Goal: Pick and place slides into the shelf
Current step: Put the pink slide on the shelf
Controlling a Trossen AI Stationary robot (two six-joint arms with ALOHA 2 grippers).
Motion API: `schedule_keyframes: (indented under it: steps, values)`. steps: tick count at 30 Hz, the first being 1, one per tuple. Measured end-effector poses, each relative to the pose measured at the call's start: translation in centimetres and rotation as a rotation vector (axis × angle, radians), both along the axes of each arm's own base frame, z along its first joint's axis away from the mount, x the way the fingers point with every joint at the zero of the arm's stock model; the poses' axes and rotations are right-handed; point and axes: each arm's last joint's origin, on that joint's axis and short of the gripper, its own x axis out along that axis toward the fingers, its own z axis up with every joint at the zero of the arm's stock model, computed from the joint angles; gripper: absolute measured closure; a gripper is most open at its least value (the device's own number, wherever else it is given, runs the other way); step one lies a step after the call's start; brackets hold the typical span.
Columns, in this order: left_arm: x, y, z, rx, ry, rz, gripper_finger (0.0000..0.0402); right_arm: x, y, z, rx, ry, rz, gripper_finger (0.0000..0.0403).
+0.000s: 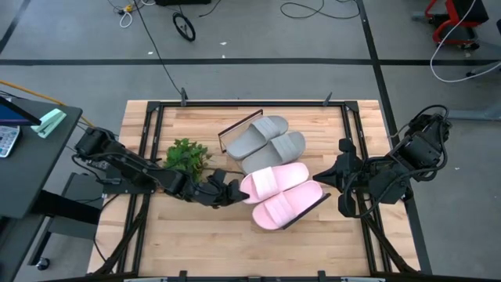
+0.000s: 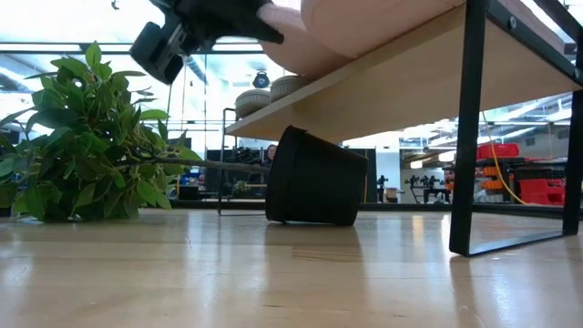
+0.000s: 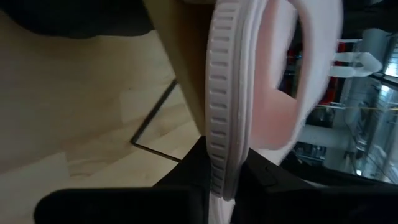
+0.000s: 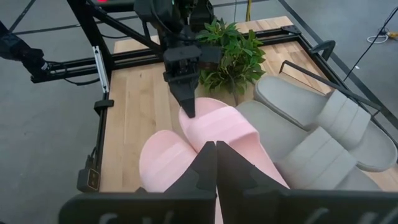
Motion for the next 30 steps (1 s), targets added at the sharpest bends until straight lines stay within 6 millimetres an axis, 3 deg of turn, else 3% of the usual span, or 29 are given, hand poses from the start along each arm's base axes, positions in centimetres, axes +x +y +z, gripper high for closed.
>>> schedule_keyframes:
  steps: [8,30]
  values:
    - [1.0,-0.4,-0.7,-0.032,-0.043,-0.015,0.0329,0.0,0.0,0.0,0.003,-0.002,-0.001,0.04]
    - [0.8,-1.1,0.1,-0.043,-0.099,-0.059,0.0351,0.0,0.0,0.0,0.002,-0.002,0.0,0.04]
